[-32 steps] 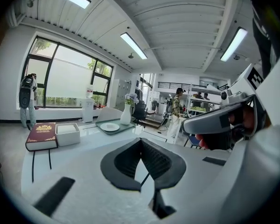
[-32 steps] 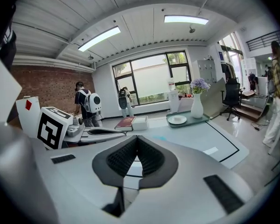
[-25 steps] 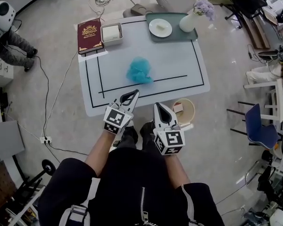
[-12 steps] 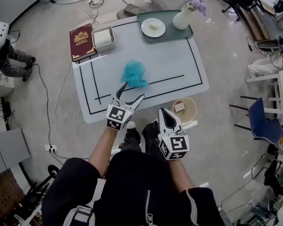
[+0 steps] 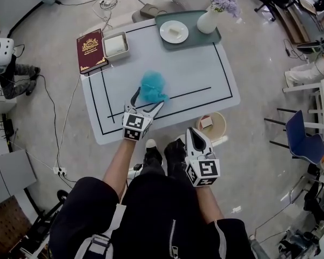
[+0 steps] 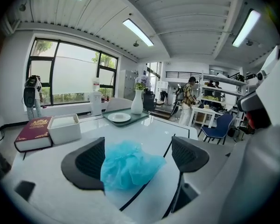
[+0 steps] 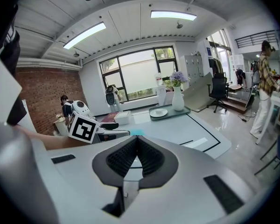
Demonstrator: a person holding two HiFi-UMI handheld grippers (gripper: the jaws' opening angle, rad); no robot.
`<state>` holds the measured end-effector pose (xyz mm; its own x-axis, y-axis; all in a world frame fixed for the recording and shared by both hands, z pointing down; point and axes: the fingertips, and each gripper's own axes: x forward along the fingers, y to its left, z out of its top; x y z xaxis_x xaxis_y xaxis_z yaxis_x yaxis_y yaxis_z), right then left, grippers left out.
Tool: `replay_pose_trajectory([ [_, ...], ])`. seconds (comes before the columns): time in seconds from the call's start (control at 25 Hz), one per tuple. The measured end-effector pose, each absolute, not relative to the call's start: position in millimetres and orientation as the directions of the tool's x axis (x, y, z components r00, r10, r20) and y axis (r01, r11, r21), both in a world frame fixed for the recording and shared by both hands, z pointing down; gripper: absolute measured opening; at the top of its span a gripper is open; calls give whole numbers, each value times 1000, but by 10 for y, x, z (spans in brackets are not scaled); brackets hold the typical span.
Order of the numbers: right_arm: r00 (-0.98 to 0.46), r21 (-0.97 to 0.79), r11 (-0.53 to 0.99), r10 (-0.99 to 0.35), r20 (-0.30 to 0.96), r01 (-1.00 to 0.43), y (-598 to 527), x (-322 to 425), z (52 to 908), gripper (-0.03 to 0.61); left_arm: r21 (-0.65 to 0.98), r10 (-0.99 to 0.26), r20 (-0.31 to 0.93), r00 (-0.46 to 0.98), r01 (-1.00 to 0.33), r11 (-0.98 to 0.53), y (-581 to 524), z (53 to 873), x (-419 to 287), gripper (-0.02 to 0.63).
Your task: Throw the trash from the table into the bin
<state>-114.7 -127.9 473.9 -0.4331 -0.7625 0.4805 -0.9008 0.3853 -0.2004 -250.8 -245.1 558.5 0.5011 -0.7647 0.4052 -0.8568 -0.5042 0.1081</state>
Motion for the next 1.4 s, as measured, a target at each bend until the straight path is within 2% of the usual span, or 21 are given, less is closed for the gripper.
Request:
replay_pose_trajectory([
  [0.64, -380, -203, 321, -769, 514, -925, -1323, -936, 4857, 9, 206, -664, 579, 473, -873, -442, -2688, 6336, -2474, 431],
  [1.04, -357, -204, 293, -777, 519, -934, -1277, -829, 4884, 9, 211, -615, 640, 460, -875, -435, -2666, 6528, -2472, 424],
  [1.12, -356, -205, 291, -777, 520, -934, -1262, -828, 4889, 9, 198, -612, 650, 450, -878, -436, -2640, 6548, -2495, 374],
  [1.24, -357, -206, 292, -776, 520, -934, -1230, -836, 4892, 9, 178, -616, 661, 429, -887, -426, -2609, 6564, -2554, 224],
  [1.32, -357, -206, 292, -776, 520, -934, -1204, -842, 4900, 9, 169, -615, 664, 425, -887, -430, -2590, 6574, -2562, 176],
  [1.4, -358, -206, 292, -775, 521, -934, -1179, -845, 4901, 9, 162, -624, 656, 425, -886, -434, -2581, 6557, -2557, 156],
])
